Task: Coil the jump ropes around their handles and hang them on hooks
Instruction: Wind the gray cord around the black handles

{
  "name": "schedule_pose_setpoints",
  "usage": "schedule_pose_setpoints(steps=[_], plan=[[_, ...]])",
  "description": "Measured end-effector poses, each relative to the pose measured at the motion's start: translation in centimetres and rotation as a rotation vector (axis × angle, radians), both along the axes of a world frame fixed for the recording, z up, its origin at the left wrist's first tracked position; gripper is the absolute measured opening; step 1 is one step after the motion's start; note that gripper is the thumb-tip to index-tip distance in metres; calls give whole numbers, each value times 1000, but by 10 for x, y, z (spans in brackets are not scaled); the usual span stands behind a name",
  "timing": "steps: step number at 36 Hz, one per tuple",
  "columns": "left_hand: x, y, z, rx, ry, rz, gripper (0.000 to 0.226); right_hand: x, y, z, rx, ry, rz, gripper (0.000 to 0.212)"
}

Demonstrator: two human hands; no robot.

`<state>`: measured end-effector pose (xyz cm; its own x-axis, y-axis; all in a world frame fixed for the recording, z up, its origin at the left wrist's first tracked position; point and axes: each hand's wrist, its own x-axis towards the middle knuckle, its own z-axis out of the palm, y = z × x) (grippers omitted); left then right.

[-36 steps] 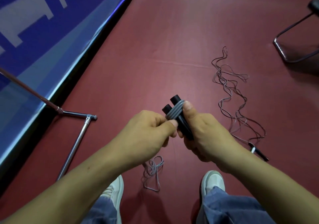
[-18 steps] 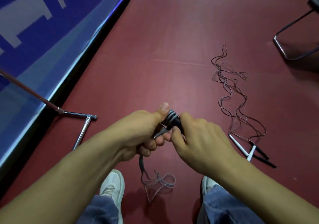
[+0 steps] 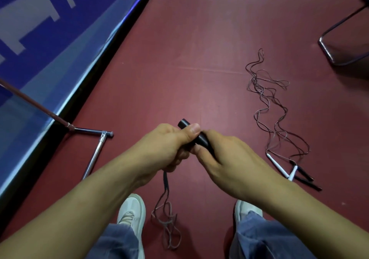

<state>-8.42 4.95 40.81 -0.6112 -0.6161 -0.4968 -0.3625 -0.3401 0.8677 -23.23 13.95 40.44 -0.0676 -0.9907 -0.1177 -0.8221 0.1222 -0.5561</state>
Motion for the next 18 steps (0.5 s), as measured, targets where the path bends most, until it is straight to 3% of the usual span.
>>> schedule_pose_setpoints(steps=[3,6,10,14,18], plan=[[1,1,1,-5,81,-51,56,-3,-2,6,90,-332,-101,31],[4,0,1,-6,149,-93,52,-10,-5,11,267,-825,-207,28],[7,0,1,-43,197,-162,43,-13,0,14,477,-1314,-197,50],[9,-1,4,-101,171,-193,44,-13,6,16,500,-1388,-192,30],[10,-1,6,-154,147,-191,40,-13,5,13,392,-1304,-222,47]])
